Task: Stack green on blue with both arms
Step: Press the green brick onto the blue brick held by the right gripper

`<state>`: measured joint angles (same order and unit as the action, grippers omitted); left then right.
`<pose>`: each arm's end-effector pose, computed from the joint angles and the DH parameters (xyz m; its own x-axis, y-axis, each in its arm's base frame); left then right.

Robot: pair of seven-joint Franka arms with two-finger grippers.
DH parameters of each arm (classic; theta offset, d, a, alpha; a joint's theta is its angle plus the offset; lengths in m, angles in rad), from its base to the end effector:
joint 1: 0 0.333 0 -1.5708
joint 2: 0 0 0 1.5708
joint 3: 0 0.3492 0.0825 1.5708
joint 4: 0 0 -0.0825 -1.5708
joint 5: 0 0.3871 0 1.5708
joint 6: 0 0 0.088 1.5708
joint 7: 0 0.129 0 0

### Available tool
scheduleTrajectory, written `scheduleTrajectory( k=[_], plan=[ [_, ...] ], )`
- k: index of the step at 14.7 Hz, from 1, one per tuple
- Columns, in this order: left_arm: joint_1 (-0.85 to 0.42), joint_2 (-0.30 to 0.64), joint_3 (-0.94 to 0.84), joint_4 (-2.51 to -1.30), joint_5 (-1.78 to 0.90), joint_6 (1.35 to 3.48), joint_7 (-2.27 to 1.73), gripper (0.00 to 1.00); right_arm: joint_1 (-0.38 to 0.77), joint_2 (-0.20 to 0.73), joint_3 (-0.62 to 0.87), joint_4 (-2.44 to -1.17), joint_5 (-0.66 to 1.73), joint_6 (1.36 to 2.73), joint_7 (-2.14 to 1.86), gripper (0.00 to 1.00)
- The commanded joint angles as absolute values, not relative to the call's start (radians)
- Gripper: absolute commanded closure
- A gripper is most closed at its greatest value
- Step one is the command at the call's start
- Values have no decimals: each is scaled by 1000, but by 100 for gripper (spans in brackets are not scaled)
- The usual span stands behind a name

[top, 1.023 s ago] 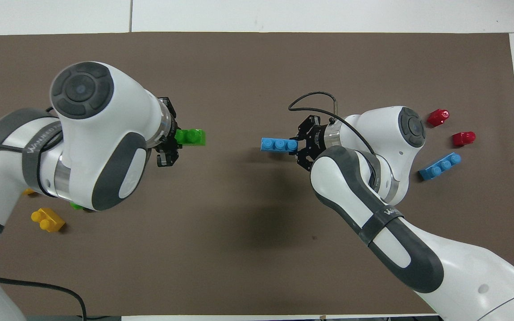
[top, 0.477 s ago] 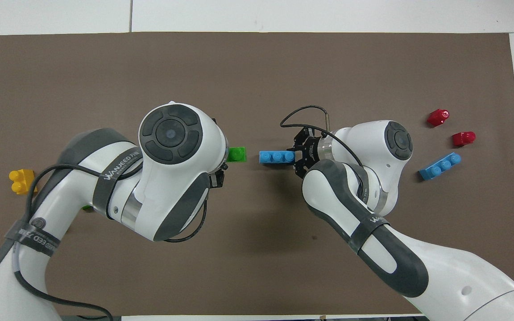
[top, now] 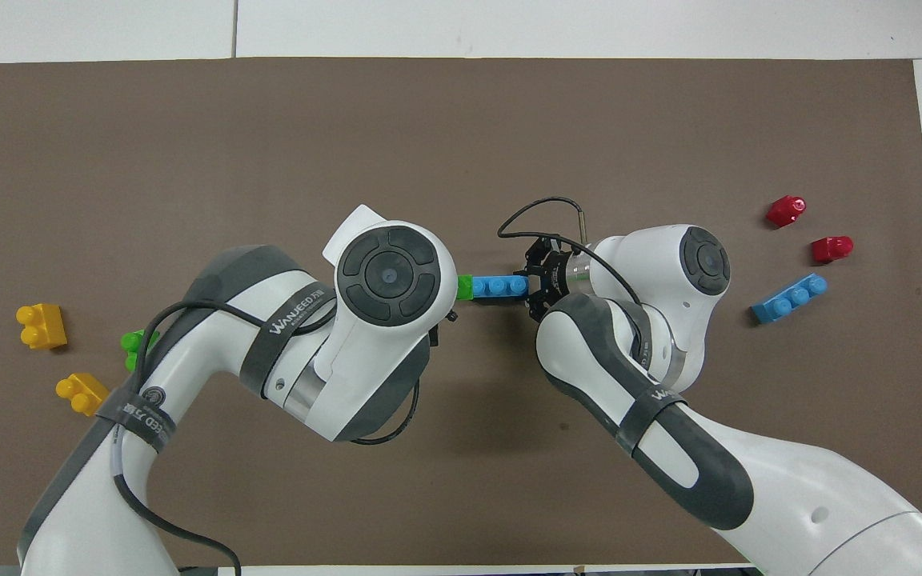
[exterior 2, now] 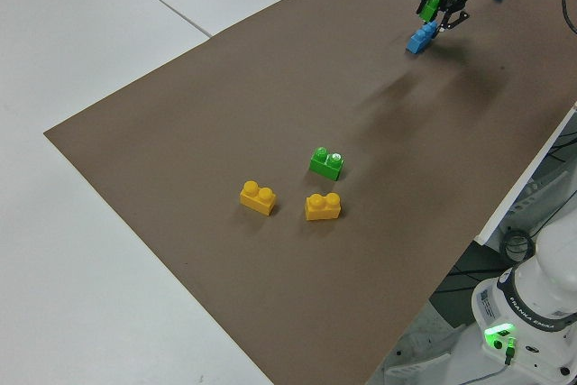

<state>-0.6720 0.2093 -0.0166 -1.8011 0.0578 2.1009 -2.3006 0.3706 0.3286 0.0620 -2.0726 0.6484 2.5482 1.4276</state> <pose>0.4955 -0.4020 0.4469 -0.0136 0.9996 -0.0234 0.9949 0.0158 0.0994 0.5624 0.2578 0.2923 0.0660 -0.9070 -0.4158 -0.9959 -0.0341 -0.0837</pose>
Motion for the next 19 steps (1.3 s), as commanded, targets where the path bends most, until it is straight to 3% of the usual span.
scheduleTrajectory(
  k=[1,4,8,19],
  plan=[
    [-696,244,-2,-1770,78,2112,-2327,100,380,336,64,-2085,672,2583,1391,100],
    [-729,334,2,-1709,81,2103,-2336,100,380,337,63,-2085,673,2589,1387,100],
    [-733,382,-2,-1671,112,2118,-2368,100,380,337,64,-2085,673,2591,1384,100],
    [-733,422,-2,-1677,123,2178,-2391,100,379,337,63,-2088,673,2592,1374,100]
  ],
)
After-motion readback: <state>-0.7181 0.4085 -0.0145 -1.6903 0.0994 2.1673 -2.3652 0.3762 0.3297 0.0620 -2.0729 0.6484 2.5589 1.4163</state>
